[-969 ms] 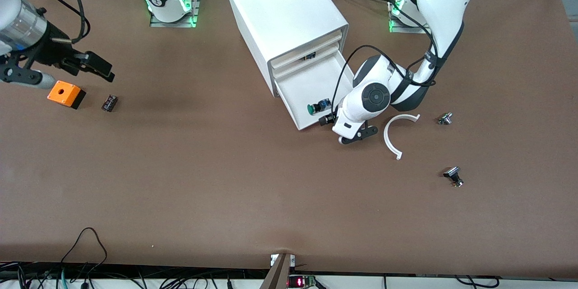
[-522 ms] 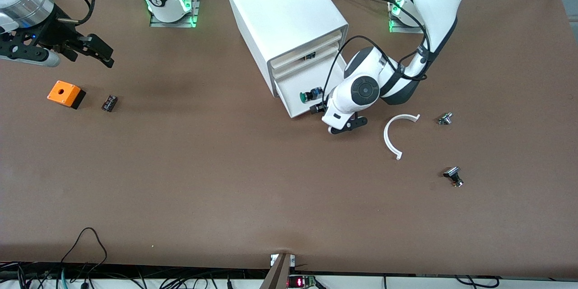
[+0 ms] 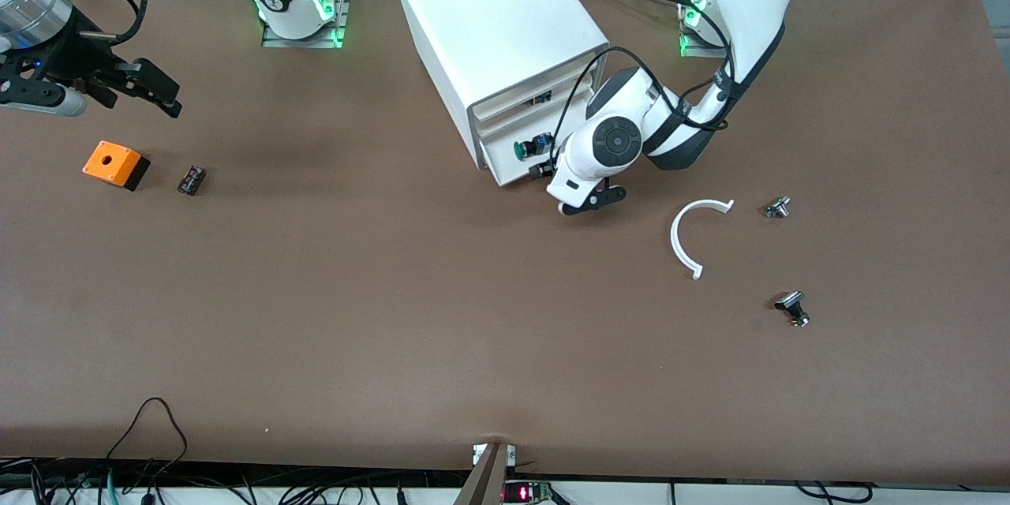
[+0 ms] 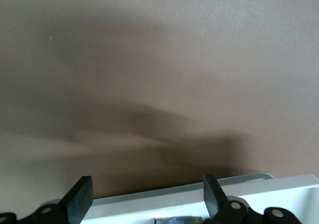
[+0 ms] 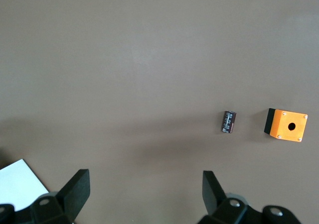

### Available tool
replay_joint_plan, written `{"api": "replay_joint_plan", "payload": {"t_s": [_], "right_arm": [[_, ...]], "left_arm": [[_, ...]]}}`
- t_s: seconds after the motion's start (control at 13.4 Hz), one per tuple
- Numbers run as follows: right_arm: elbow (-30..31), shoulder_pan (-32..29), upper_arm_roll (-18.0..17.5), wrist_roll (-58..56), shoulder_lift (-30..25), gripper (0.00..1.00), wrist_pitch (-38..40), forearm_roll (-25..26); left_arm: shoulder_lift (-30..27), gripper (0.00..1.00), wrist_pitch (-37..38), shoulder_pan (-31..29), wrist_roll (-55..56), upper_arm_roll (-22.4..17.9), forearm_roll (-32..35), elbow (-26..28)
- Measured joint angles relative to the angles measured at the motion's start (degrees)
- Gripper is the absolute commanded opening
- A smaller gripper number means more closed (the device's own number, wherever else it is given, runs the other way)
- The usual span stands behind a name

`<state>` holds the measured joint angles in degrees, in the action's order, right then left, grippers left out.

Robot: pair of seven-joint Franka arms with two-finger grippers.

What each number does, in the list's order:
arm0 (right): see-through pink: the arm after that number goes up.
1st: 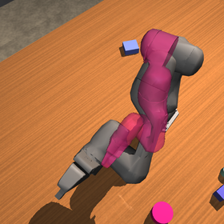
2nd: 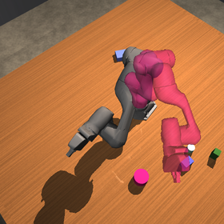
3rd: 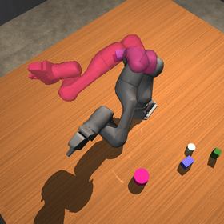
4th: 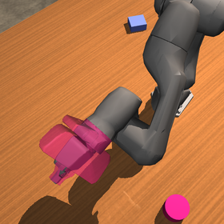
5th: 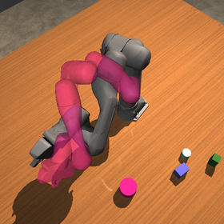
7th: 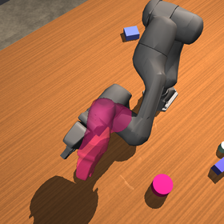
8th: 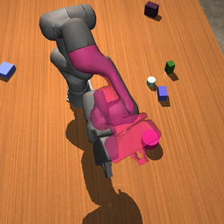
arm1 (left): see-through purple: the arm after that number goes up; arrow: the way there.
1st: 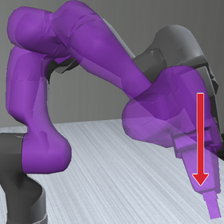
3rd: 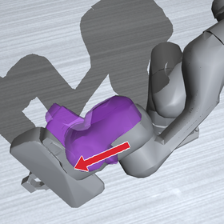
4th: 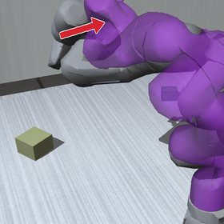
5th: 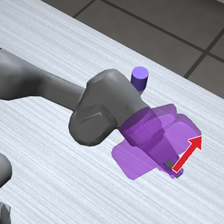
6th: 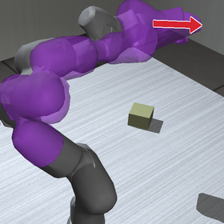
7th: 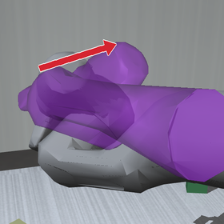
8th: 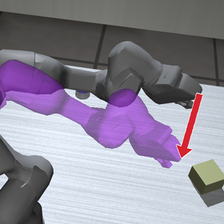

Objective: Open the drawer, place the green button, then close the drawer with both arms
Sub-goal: 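Push the drawer fully shut with the left gripper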

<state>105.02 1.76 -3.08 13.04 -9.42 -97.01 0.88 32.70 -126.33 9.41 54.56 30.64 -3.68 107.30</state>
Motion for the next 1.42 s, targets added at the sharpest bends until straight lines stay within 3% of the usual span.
{"api": "replay_joint_plan", "payload": {"t_s": [0.52, 0.89, 1.42], "right_arm": [[-0.2, 0.0, -0.7, -0.2, 0.0, 1.0, -0.8, 0.0], [-6.7, -0.5, -0.7, -0.2, 4.9, 1.0, -1.2, 0.0], [-7.6, -1.1, -1.1, -0.6, 5.7, 1.0, -1.1, 0.0]], "left_arm": [[0.0, 0.98, 3.1, 0.0, 1.5, 2.0, -1.0, 0.4], [0.0, 0.98, 4.2, 0.2, 1.5, 3.4, -2.1, 0.6], [0.0, 0.98, 4.5, 0.5, 1.5, 4.1, -4.0, 1.0]]}}
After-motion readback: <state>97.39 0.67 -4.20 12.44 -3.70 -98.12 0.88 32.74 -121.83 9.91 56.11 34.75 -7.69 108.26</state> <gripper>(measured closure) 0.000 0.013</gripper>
